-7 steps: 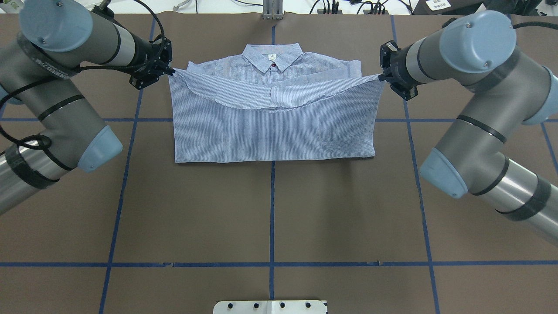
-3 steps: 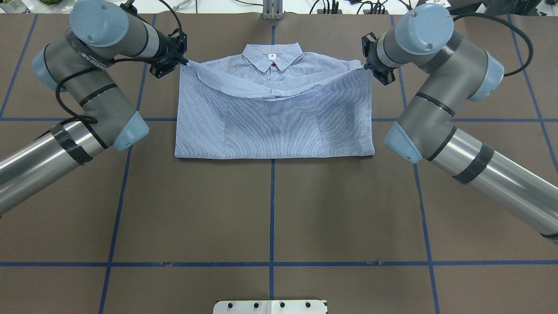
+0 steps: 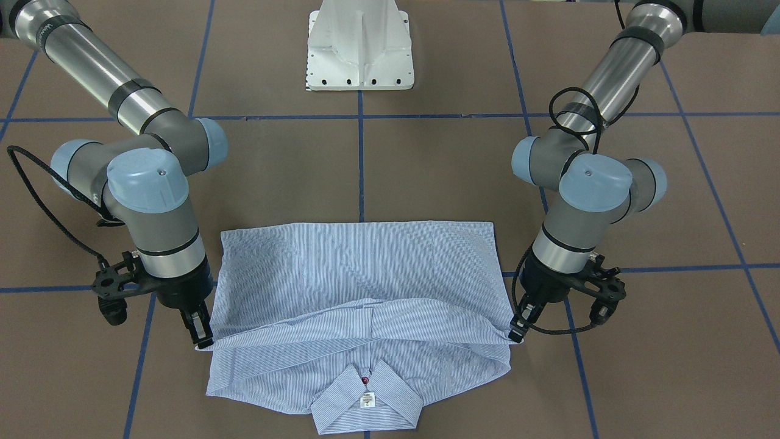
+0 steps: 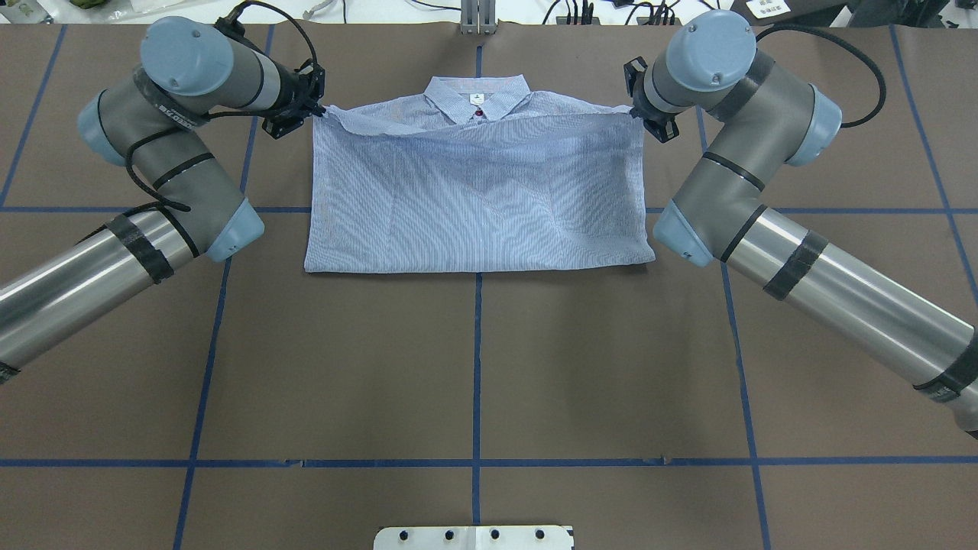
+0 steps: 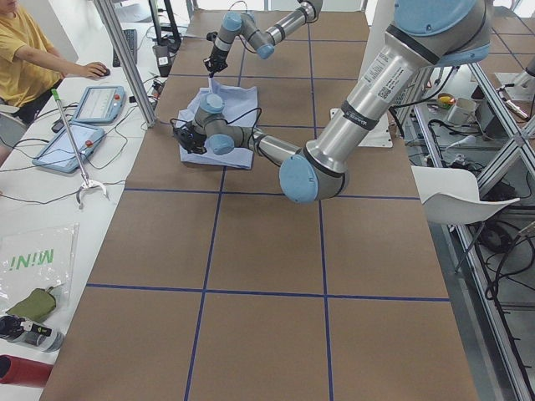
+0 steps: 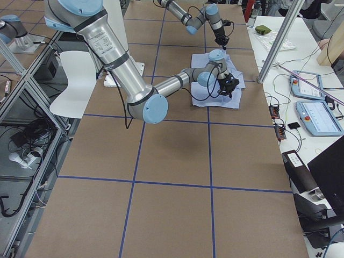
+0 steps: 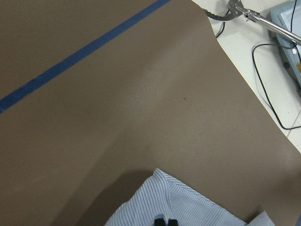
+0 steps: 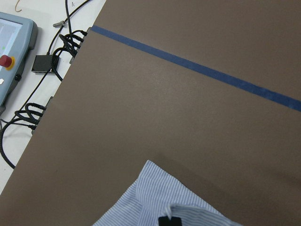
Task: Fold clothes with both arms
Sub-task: 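Lay the hem down near the collar with both grippers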
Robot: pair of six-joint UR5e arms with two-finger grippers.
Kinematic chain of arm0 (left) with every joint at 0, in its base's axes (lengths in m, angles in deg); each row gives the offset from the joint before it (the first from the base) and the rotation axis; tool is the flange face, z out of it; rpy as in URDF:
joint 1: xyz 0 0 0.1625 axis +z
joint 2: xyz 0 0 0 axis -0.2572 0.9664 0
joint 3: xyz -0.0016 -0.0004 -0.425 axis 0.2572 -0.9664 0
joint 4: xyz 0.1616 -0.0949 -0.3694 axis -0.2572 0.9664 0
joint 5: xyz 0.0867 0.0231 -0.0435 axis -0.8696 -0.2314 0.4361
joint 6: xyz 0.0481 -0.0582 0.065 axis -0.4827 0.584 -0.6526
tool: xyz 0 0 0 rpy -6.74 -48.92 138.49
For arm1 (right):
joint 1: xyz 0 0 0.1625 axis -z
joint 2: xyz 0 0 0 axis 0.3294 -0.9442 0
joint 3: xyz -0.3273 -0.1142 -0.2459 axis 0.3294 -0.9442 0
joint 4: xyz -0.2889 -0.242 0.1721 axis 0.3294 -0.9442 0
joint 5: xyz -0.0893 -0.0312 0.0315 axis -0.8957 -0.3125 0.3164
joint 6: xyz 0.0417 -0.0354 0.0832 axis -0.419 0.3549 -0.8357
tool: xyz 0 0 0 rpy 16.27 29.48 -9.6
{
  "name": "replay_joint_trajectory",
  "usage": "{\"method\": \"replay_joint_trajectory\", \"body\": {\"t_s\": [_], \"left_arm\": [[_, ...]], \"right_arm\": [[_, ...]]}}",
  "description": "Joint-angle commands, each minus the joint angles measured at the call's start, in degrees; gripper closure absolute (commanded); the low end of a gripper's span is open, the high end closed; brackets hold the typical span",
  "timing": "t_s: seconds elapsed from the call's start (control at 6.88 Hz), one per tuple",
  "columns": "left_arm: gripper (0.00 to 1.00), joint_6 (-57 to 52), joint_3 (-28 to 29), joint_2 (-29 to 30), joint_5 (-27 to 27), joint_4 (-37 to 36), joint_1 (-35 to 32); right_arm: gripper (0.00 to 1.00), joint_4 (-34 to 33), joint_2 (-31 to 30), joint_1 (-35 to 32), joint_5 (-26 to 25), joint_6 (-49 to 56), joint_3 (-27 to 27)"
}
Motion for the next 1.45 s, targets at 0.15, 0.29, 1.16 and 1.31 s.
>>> {"method": "replay_joint_trajectory", "body": {"t_s": [0.15,0.29,1.16,1.31], "left_arm": [[0.70,-2.1,3.5,2.4,-0.7,0.8,0.1],[0.56,-3.6,4.3,2.5,-1.4,2.0,0.1],[0.38,-11.2,-0.6,-1.7,-2.7,3.0,-1.9],[0.38,-11.2,-1.0,-2.7,-2.7,3.7,-1.9]], "right_arm": [[1.00,3.7,0.7,-0.1,-0.1,0.1,-4.3],[0.57,3.7,1.9,-0.1,-0.1,0.1,-5.4],[0.00,4.5,-10.4,4.9,0.4,-2.5,14.4],[0.00,4.4,-17.1,7.6,0.3,-3.5,21.8]]}}
